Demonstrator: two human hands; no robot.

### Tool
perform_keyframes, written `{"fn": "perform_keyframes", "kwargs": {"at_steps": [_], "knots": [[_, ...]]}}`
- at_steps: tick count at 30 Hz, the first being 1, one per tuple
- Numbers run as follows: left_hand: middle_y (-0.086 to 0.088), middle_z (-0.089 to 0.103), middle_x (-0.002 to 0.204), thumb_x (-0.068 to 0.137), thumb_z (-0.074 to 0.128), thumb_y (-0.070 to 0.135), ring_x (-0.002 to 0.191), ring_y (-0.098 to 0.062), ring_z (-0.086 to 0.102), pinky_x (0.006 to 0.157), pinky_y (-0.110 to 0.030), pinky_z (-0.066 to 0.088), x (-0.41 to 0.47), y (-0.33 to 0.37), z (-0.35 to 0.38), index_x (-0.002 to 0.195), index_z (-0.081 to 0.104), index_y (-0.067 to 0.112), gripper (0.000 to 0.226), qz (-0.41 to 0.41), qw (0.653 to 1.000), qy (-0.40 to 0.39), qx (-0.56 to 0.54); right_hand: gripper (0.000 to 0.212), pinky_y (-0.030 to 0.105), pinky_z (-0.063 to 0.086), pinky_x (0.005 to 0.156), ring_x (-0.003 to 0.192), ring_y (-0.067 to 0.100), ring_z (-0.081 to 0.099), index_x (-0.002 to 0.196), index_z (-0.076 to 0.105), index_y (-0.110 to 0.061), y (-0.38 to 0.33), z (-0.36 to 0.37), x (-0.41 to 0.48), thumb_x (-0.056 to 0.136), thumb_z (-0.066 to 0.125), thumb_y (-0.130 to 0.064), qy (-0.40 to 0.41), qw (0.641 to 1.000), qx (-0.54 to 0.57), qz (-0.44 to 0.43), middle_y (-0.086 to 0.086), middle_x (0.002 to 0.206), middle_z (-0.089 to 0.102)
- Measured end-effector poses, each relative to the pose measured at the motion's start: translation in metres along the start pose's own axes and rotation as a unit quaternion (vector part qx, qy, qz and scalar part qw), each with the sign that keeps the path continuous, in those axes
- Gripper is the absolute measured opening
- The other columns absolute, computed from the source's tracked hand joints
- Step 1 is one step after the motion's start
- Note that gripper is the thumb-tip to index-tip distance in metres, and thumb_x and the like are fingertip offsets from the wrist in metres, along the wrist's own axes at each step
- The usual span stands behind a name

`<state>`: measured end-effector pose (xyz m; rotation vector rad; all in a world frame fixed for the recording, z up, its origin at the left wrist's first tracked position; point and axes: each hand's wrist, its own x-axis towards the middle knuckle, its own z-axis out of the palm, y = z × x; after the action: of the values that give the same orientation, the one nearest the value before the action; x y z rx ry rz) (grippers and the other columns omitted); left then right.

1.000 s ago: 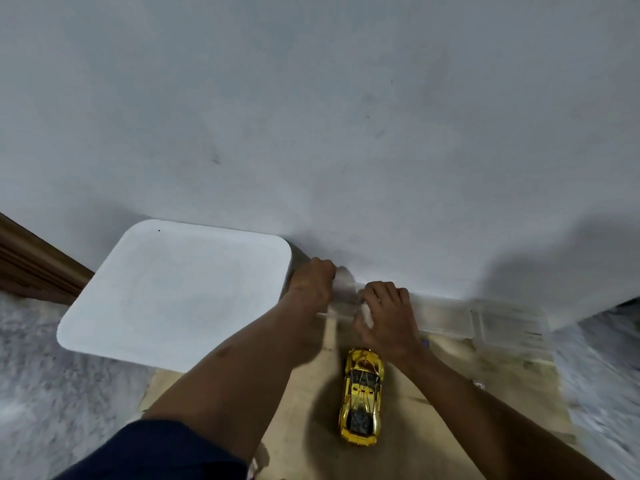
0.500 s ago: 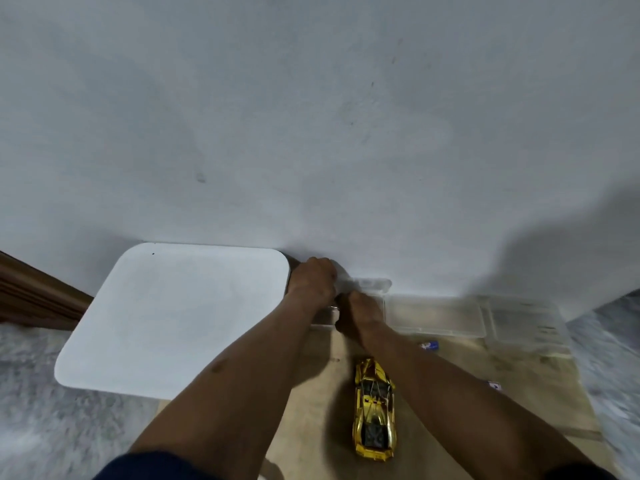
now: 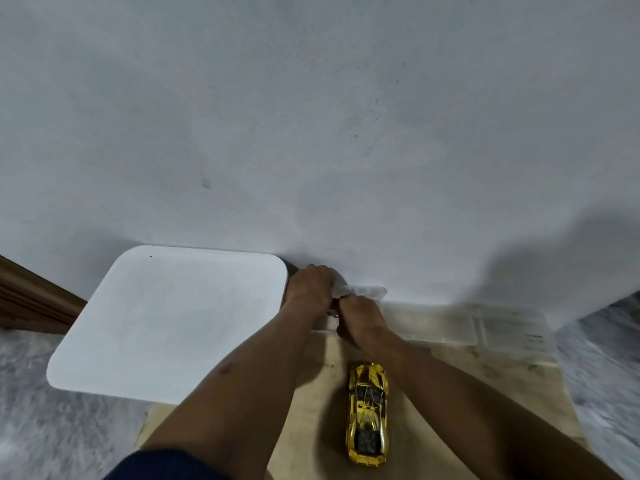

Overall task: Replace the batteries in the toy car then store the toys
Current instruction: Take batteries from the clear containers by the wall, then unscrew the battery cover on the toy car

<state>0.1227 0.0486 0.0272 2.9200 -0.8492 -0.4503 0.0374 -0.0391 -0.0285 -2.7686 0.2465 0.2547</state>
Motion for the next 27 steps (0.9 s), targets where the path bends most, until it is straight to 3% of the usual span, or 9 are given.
{"fn": "perform_keyframes", "kwargs": {"at_steps": [3, 10, 16, 19, 22, 27], "knots": [[-0.011, 0.062, 0.127, 0.091, 0.057, 0.007, 0.114, -0.028, 0.062, 0.094, -0.034, 0.052, -0.004, -0.001, -0.002, 0.13, 0.059, 0.013, 0.039, 0.005, 1.0, -0.003, 0.004, 0.035, 0.032, 0.05, 0.073, 0.092, 0.03, 0.068, 0.115, 0.067, -0.015, 0.004, -0.013, -0.015, 0.08, 0.063, -0.008, 0.01, 0.999, -0.037, -0.035, 0.012, 0.106, 0.07], [-0.008, 0.067, 0.124, 0.089, 0.059, 0.005, 0.112, -0.027, 0.065, 0.092, -0.037, 0.056, -0.037, 0.002, 0.017, 0.126, 0.062, 0.019, 0.04, 0.003, 0.999, 0.002, 0.034, 0.043, 0.029, 0.048, 0.069, 0.087, 0.028, 0.068, 0.117, 0.068, -0.024, 0.034, -0.024, -0.074, 0.075, 0.056, -0.03, 0.018, 0.994, -0.061, -0.087, 0.0, 0.108, 0.067], [-0.01, 0.064, 0.127, 0.087, 0.053, -0.007, 0.118, -0.028, 0.062, 0.098, -0.038, 0.052, -0.077, 0.002, 0.046, 0.123, 0.066, 0.014, 0.044, 0.002, 0.999, -0.024, -0.03, 0.03, 0.027, 0.038, 0.066, 0.089, 0.026, 0.064, 0.109, 0.068, -0.022, 0.053, -0.017, -0.116, 0.08, 0.058, -0.026, 0.046, 0.998, -0.03, 0.0, -0.002, 0.103, 0.064], [-0.005, 0.064, 0.122, 0.087, 0.059, 0.011, 0.115, -0.025, 0.061, 0.09, -0.037, 0.054, -0.095, 0.003, 0.056, 0.122, 0.065, 0.02, 0.036, 0.028, 0.999, -0.026, -0.022, 0.028, 0.026, 0.037, 0.068, 0.093, 0.022, 0.061, 0.108, 0.067, -0.022, 0.053, -0.011, -0.133, 0.081, 0.062, -0.027, 0.047, 0.997, 0.005, 0.063, -0.002, 0.102, 0.065], [-0.001, 0.064, 0.117, 0.093, 0.05, 0.029, 0.11, -0.023, 0.06, 0.086, -0.038, 0.049, -0.119, 0.014, 0.063, 0.12, 0.061, 0.024, 0.03, 0.064, 0.998, -0.015, -0.001, 0.019, 0.025, 0.035, 0.066, 0.089, 0.022, 0.061, 0.098, 0.069, -0.02, 0.047, -0.001, -0.151, 0.082, 0.065, -0.03, 0.056, 0.991, 0.028, 0.117, 0.001, 0.096, 0.067], [-0.004, 0.059, 0.127, 0.091, 0.054, 0.038, 0.117, -0.027, 0.057, 0.093, -0.037, 0.051, -0.149, 0.025, 0.09, 0.136, 0.051, 0.029, 0.046, 0.06, 0.991, -0.076, -0.087, 0.016, 0.025, 0.034, 0.06, 0.074, 0.029, 0.064, 0.078, 0.067, -0.011, 0.044, 0.016, -0.178, 0.08, 0.071, -0.026, 0.108, 0.979, 0.065, 0.16, 0.01, 0.079, 0.068]]}}
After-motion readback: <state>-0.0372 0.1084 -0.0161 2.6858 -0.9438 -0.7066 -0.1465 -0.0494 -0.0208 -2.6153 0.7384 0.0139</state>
